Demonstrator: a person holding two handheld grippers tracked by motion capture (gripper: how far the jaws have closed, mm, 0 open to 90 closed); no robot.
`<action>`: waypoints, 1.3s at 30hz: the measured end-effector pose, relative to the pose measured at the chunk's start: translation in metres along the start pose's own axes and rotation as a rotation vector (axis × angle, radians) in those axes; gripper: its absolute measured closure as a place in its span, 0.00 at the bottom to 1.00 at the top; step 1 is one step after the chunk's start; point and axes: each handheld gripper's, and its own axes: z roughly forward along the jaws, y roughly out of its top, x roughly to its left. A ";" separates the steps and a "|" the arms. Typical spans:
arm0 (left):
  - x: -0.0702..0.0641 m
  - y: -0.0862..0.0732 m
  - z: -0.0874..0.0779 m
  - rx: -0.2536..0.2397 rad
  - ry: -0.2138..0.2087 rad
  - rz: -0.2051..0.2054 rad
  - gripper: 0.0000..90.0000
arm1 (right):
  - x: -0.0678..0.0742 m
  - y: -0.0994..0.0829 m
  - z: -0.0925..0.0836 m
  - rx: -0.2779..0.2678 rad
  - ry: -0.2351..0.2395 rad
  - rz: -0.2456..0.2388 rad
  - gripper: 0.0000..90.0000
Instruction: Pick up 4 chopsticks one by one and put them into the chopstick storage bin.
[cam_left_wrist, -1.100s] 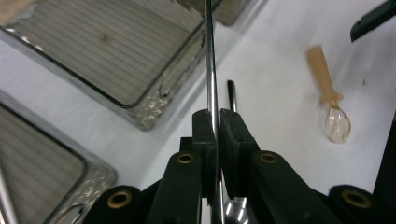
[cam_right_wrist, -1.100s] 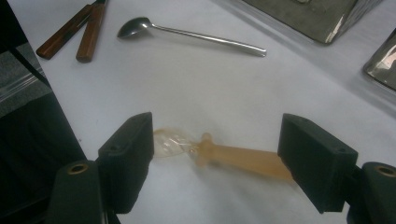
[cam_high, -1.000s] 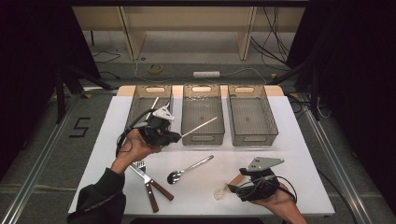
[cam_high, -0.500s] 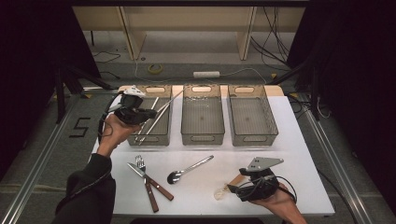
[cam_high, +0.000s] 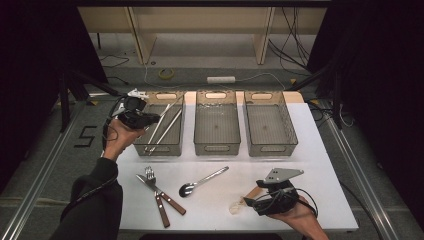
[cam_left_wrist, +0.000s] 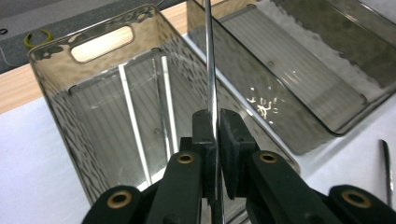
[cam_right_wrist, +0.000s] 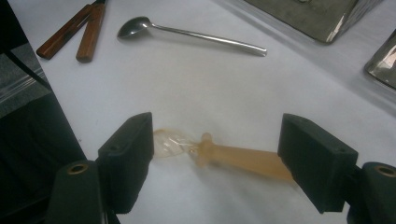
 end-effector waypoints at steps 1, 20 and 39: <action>0.002 0.000 0.001 0.000 0.005 -0.009 0.94 | 0.000 0.000 0.000 -0.001 0.000 0.000 0.31; 0.022 -0.010 0.031 0.043 0.080 -0.083 0.94 | -0.001 0.000 -0.001 -0.004 0.002 0.000 0.31; 0.027 -0.013 0.053 0.085 0.105 -0.131 0.94 | -0.001 0.000 -0.001 -0.004 0.003 0.002 0.31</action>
